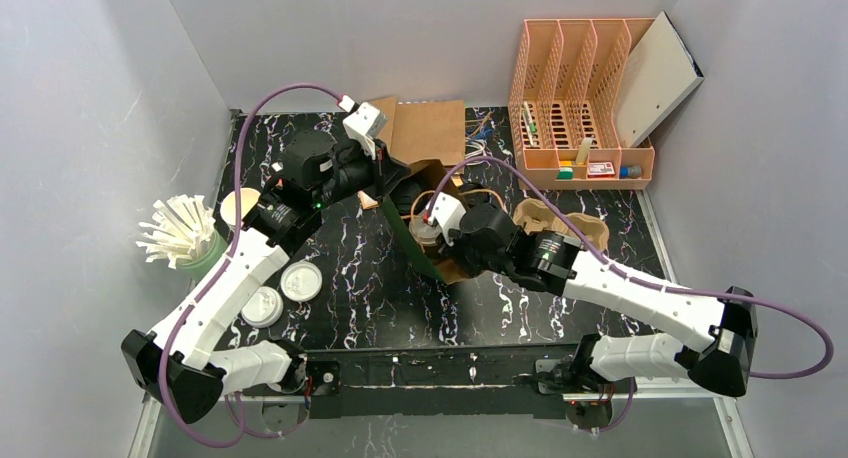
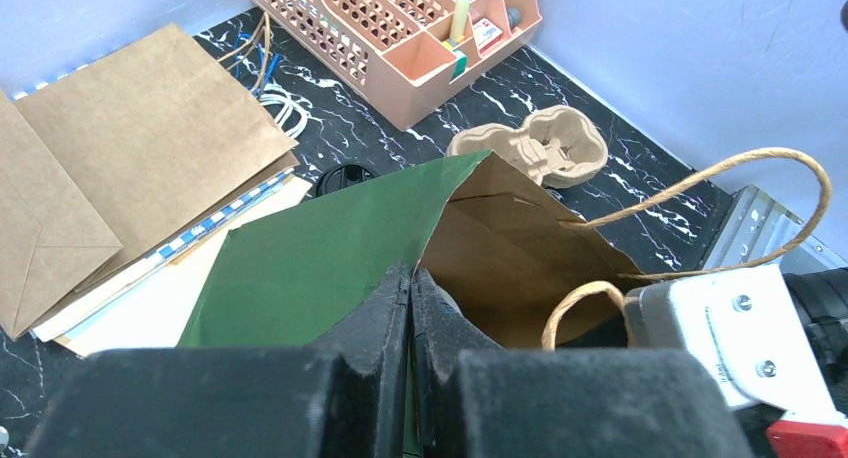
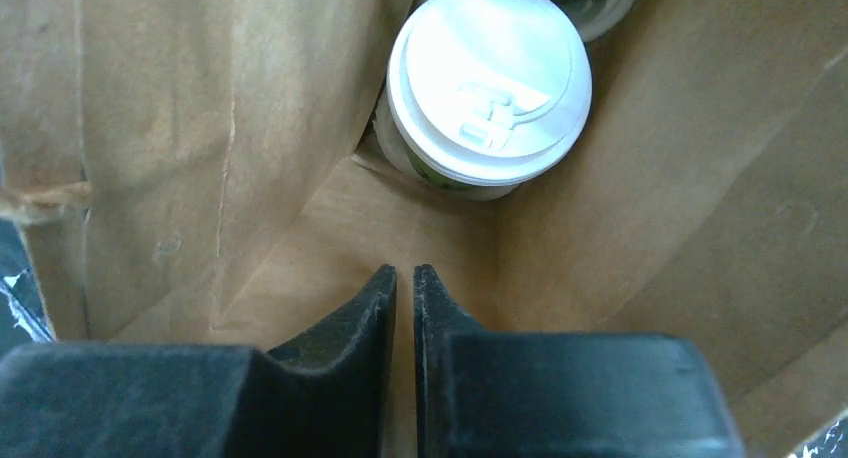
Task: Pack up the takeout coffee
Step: Place the coffee cup on the cup tray.
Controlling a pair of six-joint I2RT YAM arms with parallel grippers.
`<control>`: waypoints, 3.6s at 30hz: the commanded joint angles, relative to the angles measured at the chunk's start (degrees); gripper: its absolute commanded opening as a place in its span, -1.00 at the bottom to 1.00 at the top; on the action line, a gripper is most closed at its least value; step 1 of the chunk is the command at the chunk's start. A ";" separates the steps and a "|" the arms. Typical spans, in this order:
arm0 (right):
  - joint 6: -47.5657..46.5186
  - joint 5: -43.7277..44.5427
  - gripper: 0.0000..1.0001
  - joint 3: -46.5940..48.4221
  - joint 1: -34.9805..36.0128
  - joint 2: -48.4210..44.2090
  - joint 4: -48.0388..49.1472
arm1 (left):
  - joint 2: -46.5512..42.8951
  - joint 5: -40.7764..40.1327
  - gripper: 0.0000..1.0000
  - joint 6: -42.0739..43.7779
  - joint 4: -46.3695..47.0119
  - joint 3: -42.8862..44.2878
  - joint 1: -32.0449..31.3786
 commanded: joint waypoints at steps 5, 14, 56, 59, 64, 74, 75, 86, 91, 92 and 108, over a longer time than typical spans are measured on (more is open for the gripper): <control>0.60 4.69 -0.41 3.90 0.06 4.68 6.12 | -1.46 1.98 -1.00 -2.01 1.44 -1.72 -0.31; -1.07 7.90 -0.52 5.22 -0.71 7.22 14.99 | -0.83 3.20 -1.00 -2.55 1.10 -1.91 -0.31; -5.21 -11.40 -0.97 9.37 -13.39 14.12 24.39 | -5.33 -5.85 -1.00 -7.12 -1.34 -7.08 0.56; -7.97 -14.33 -0.97 9.59 -13.45 15.49 24.79 | -6.23 -7.42 -1.00 -7.72 -1.70 -7.92 0.56; -10.40 -17.09 -0.97 9.44 -13.39 17.42 25.50 | -9.07 -9.97 -1.00 -9.39 -1.31 -10.96 0.91; -12.73 -15.08 -0.97 12.28 -13.39 22.83 22.04 | -10.43 -10.72 -1.00 -10.48 -0.05 -11.96 1.22; -12.70 -15.13 -0.97 12.79 -13.39 22.99 21.06 | -10.51 -11.33 -1.00 -10.47 -0.17 -11.74 1.33; -13.29 -13.37 -0.97 11.35 -7.86 17.31 12.78 | -9.96 -14.04 -1.00 -12.94 3.38 -12.15 2.86; -11.49 -13.39 -0.86 12.48 -6.38 16.25 8.08 | -8.87 -12.61 -1.00 -14.12 5.71 -12.14 4.34; -11.18 -13.33 -0.86 12.69 -5.78 16.02 7.35 | -8.39 -11.84 -1.00 -14.34 6.19 -12.06 4.55; -8.92 -5.82 -0.65 23.02 -1.66 16.61 0.73 | 0.76 0.05 -1.00 -16.89 13.79 -9.51 7.24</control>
